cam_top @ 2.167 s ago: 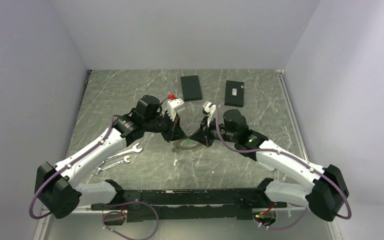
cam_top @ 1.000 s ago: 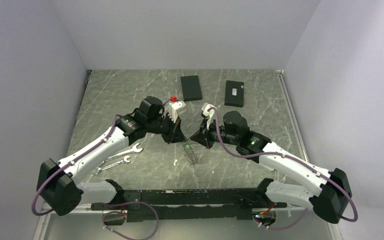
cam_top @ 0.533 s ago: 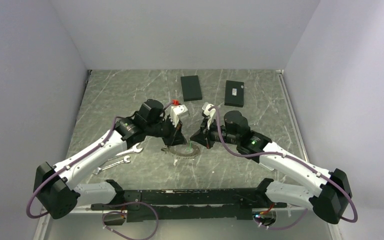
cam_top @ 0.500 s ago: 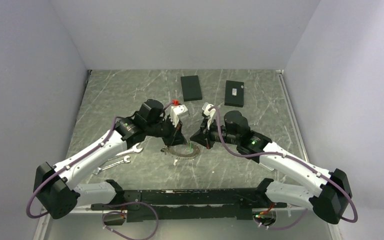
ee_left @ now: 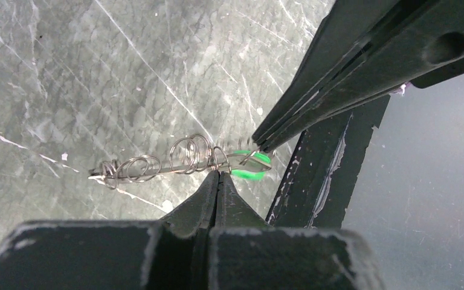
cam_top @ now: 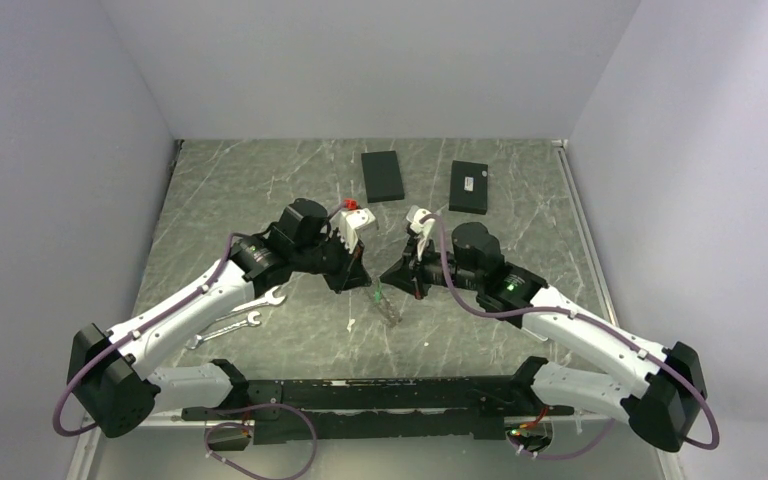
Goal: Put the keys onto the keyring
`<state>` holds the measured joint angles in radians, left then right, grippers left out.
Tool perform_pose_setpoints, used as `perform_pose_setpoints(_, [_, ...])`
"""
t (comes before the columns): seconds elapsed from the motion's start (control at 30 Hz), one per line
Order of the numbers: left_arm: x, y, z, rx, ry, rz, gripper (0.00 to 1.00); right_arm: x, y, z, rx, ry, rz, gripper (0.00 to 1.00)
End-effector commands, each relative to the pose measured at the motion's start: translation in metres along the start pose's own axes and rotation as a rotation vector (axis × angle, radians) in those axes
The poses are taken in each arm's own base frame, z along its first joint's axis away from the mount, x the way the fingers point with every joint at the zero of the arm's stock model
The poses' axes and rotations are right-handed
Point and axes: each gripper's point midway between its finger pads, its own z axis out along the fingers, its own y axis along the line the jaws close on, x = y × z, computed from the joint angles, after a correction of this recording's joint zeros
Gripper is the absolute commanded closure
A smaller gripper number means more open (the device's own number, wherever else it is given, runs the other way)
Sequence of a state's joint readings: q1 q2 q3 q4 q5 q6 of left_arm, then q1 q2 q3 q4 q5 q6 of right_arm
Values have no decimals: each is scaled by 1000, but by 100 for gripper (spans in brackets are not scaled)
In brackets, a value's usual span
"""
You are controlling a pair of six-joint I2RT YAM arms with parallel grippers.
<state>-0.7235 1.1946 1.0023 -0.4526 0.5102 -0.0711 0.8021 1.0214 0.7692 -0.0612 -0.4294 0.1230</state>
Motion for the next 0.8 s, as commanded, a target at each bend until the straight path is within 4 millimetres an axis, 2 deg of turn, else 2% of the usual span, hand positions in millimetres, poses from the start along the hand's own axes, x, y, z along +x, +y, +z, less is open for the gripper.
perform_pose_setpoints(0.0, [-24,-10,-7,26,-87,53,100,-6,1,6,-16,-7,-16,100])
perform_pose_setpoints(0.53, [-25,-12,-3,47,-86,37,100,-9,3,14,-32,-4,-10,100])
perform_pose_setpoints(0.77, [-23,-13,-2,57,-79,32,100,-11,-2,15,5,-11,-13,100])
